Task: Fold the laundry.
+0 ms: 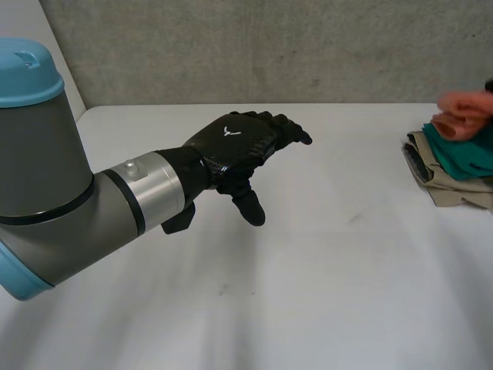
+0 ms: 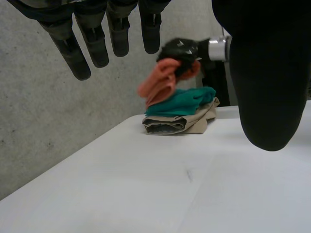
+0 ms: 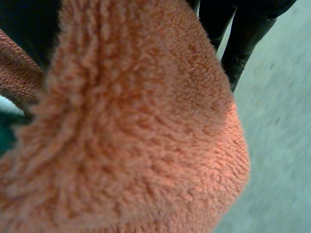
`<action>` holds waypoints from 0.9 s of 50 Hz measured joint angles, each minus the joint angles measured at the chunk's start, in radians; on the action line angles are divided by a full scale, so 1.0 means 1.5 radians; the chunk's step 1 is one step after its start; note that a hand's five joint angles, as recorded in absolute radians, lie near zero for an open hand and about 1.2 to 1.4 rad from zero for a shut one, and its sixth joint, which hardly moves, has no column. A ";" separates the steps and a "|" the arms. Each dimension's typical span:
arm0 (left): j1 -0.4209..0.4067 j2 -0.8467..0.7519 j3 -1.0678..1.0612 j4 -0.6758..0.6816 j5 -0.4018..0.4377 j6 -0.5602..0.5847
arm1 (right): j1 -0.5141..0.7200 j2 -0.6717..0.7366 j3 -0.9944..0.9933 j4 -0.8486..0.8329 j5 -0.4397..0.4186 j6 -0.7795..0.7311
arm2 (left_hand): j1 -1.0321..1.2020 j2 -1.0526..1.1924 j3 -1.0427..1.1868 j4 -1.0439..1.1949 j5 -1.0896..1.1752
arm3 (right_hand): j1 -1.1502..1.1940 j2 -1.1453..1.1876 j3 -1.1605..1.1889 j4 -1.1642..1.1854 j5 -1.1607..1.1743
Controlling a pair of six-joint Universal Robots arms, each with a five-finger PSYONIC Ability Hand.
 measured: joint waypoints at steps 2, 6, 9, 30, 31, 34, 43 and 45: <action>0.000 0.000 0.000 0.000 -0.001 0.000 | -0.013 0.008 0.012 0.006 -0.012 -0.011 | 0.000 0.000 0.000 0.000 0.000 | 0.000 0.000 0.000 0.000 0.000; -0.001 0.000 -0.001 0.000 -0.002 -0.001 | -0.060 0.025 0.053 0.030 -0.066 -0.058 | 0.000 0.000 0.000 0.000 0.000 | 0.000 0.000 0.000 0.000 0.000; -0.002 -0.001 -0.001 0.000 -0.002 -0.001 | -0.078 0.025 0.063 0.057 -0.105 -0.075 | 0.000 0.000 0.000 0.000 0.000 | 0.000 0.000 0.000 0.002 0.010; -0.012 0.001 -0.002 0.000 -0.003 -0.001 | -0.123 -0.097 0.044 0.256 0.058 -0.227 | 0.000 0.000 0.000 0.000 0.000 | -0.453 -0.619 -0.630 -0.629 -0.561; -0.011 0.001 -0.002 0.000 -0.003 -0.001 | -0.122 -0.115 0.040 0.276 0.106 -0.236 | 0.000 0.000 0.000 0.000 0.000 | -0.453 -0.619 -0.630 -0.629 -0.561; -0.009 0.002 -0.001 0.000 -0.003 -0.001 | -0.113 -0.164 0.032 0.329 0.233 -0.249 | 0.000 0.000 0.000 0.000 0.000 | -0.453 -0.619 -0.630 -0.629 -0.561; -0.003 0.022 0.000 0.005 -0.028 -0.002 | 0.069 -0.269 0.051 0.346 0.370 -0.156 | 0.000 0.000 0.000 0.000 0.000 | -0.453 -0.619 -0.630 -0.629 -0.561; 0.000 0.032 0.000 0.011 -0.052 -0.003 | 0.127 -0.294 0.076 0.330 0.374 -0.098 | 0.000 0.000 0.000 0.000 0.000 | -0.453 -0.619 -0.630 -0.629 -0.561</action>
